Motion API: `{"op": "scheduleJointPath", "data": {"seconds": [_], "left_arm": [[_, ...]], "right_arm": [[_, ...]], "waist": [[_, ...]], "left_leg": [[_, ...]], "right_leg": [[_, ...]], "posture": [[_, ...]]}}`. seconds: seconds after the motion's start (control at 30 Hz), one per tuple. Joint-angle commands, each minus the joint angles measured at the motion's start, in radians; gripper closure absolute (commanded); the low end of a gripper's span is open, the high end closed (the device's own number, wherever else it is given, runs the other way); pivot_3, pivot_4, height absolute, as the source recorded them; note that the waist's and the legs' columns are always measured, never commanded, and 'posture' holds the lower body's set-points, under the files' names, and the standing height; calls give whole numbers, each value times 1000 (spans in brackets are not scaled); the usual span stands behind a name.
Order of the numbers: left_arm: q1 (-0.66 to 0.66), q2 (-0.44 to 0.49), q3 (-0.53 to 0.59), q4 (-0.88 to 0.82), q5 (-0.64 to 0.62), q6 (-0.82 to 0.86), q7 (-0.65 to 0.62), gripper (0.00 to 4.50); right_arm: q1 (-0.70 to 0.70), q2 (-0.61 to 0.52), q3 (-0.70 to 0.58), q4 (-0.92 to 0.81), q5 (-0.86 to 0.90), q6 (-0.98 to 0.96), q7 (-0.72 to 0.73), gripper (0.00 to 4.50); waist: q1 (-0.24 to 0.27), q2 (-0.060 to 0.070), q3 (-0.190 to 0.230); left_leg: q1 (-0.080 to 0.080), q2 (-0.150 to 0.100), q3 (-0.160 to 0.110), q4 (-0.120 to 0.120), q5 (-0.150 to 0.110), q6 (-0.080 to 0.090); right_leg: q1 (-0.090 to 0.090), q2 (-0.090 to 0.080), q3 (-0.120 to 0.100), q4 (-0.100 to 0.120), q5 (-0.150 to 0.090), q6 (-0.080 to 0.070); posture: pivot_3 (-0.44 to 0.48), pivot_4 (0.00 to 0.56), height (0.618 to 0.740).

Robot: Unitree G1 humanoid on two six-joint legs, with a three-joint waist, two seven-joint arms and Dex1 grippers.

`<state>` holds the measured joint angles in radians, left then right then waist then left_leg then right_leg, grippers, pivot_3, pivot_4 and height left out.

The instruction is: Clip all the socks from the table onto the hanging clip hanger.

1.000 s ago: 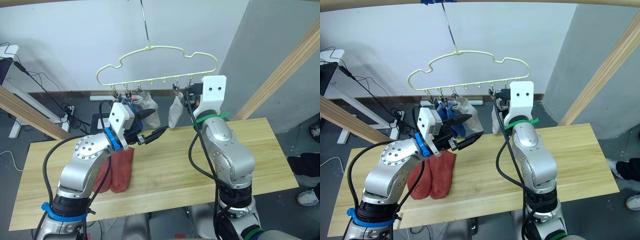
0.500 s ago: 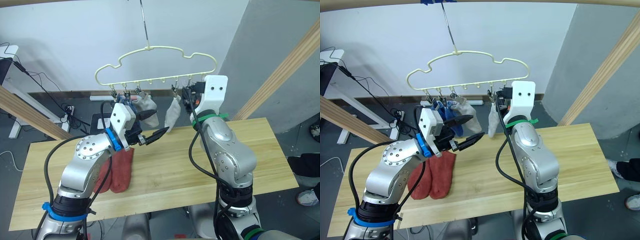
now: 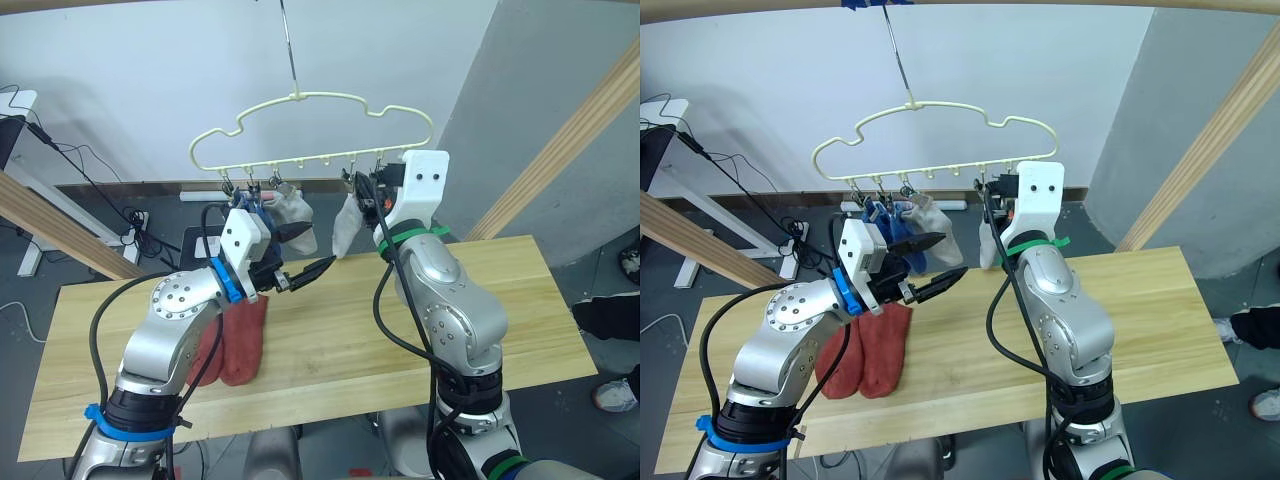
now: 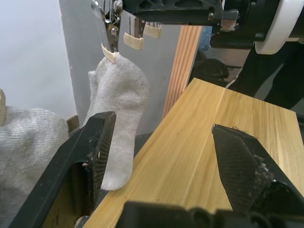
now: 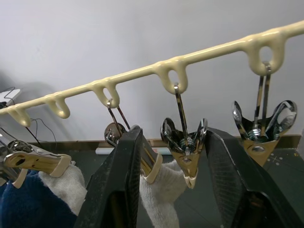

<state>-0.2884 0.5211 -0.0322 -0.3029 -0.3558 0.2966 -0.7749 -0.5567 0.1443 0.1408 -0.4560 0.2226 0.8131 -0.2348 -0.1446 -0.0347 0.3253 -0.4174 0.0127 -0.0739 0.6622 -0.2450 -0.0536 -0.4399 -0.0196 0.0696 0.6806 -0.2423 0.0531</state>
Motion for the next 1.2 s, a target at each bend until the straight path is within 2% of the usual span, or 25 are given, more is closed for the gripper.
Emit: {"op": "scheduleJointPath", "data": {"seconds": [0.03,0.43,0.63,0.7,0.83,1.0,1.13,1.2], "left_arm": [[4,1,7,-18,0,-20,-1,916],[4,2,7,-26,2,-12,2,916],[8,0,7,-31,0,-8,4,916],[14,-1,8,-36,0,-8,8,916],[44,-10,12,-51,8,-18,29,916],[121,-47,27,-66,54,-22,137,916],[258,-146,69,-35,110,43,341,147],[283,-179,87,-17,126,55,396,67]], "right_arm": [[-24,83,6,-25,1,-42,-17,2474],[-26,89,9,-23,4,-57,-25,2474],[-29,87,12,-22,3,-60,-23,4207],[-30,83,14,-22,1,-63,-20,4479],[-33,76,19,-21,-2,-67,-17,4493],[-34,69,22,-21,-4,-67,-12,4493],[-37,64,25,-22,-5,-63,-7,4500],[-37,64,26,-22,-5,-62,-6,4500]], "waist": [[0,0,0],[0,0,0],[0,0,0],[0,0,0],[0,0,0],[0,0,0],[-3,0,-1],[-1,0,-1]], "left_leg": [[0,0,0,0,0,0],[0,0,0,0,0,0],[0,0,0,0,0,0],[0,0,0,0,0,0],[0,0,0,0,0,0],[0,0,0,0,0,0],[0,1,0,0,0,0],[0,0,0,0,0,0]], "right_leg": [[0,0,0,0,0,0],[0,0,0,0,0,0],[0,0,0,0,0,0],[0,0,0,0,0,0],[0,0,0,0,0,0],[0,0,0,0,0,0],[0,-1,1,0,0,0],[0,-1,0,0,0,0]], "posture": [[-204,260,740],[-202,260,740],[-204,260,740],[-204,260,740],[-205,260,740],[-201,262,740],[-198,267,740],[-198,267,740]]}}
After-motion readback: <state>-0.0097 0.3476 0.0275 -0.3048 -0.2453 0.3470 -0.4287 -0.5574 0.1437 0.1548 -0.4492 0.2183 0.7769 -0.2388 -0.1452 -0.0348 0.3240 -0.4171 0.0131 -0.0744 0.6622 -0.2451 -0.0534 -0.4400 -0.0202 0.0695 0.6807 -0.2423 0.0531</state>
